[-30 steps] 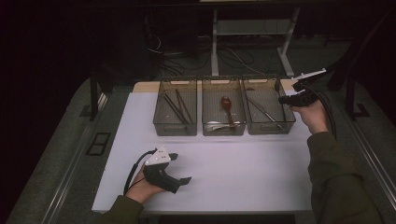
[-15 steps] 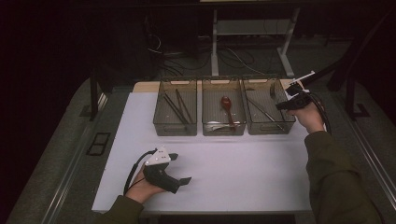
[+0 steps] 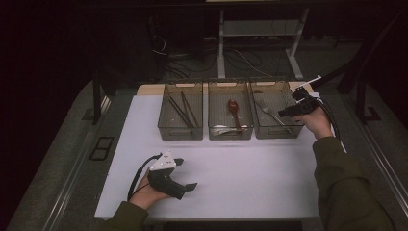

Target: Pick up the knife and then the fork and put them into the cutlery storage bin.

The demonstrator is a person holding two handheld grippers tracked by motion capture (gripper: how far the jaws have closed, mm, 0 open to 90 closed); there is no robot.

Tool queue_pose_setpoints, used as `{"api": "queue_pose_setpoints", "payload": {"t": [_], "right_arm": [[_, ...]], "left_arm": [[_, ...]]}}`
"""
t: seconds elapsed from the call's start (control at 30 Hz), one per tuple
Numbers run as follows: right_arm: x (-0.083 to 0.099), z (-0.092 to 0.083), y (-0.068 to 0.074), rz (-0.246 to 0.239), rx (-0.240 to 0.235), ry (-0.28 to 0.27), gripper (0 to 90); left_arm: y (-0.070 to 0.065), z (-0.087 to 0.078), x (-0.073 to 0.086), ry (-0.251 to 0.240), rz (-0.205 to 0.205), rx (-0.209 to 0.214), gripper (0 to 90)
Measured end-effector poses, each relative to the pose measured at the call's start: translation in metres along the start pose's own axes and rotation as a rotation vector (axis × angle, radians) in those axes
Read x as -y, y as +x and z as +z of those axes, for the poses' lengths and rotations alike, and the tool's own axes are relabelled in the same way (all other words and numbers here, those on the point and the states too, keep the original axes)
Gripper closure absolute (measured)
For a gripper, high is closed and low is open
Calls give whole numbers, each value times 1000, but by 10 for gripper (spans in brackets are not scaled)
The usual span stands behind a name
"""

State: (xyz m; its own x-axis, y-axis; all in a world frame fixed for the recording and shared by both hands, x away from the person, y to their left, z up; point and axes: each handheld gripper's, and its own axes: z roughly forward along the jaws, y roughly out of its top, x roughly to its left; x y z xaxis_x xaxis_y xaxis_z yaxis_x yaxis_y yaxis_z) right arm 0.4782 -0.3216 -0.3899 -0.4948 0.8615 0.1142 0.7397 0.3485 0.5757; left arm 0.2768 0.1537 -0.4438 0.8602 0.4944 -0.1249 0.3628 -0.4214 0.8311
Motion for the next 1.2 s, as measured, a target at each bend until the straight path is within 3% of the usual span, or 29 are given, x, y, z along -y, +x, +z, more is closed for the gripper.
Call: {"api": "queue_pose_setpoints", "payload": {"t": [0.13,0.27,0.57,0.83,1.2], "right_arm": [[3,-8,0,24,-37,-59,463],[8,-15,4,13,-58,-113,425],[23,-26,16,9,-29,-203,318],[40,-39,32,-28,-52,-280,244],[70,-53,60,-79,-69,-337,183]], "left_arm": [[0,0,0,2,-2,-4,0],[1,-1,-1,-1,-3,-10,0],[1,0,-1,4,-4,-14,0],[1,-1,0,2,-2,-15,0],[2,-4,0,-3,-3,-16,0]]}}
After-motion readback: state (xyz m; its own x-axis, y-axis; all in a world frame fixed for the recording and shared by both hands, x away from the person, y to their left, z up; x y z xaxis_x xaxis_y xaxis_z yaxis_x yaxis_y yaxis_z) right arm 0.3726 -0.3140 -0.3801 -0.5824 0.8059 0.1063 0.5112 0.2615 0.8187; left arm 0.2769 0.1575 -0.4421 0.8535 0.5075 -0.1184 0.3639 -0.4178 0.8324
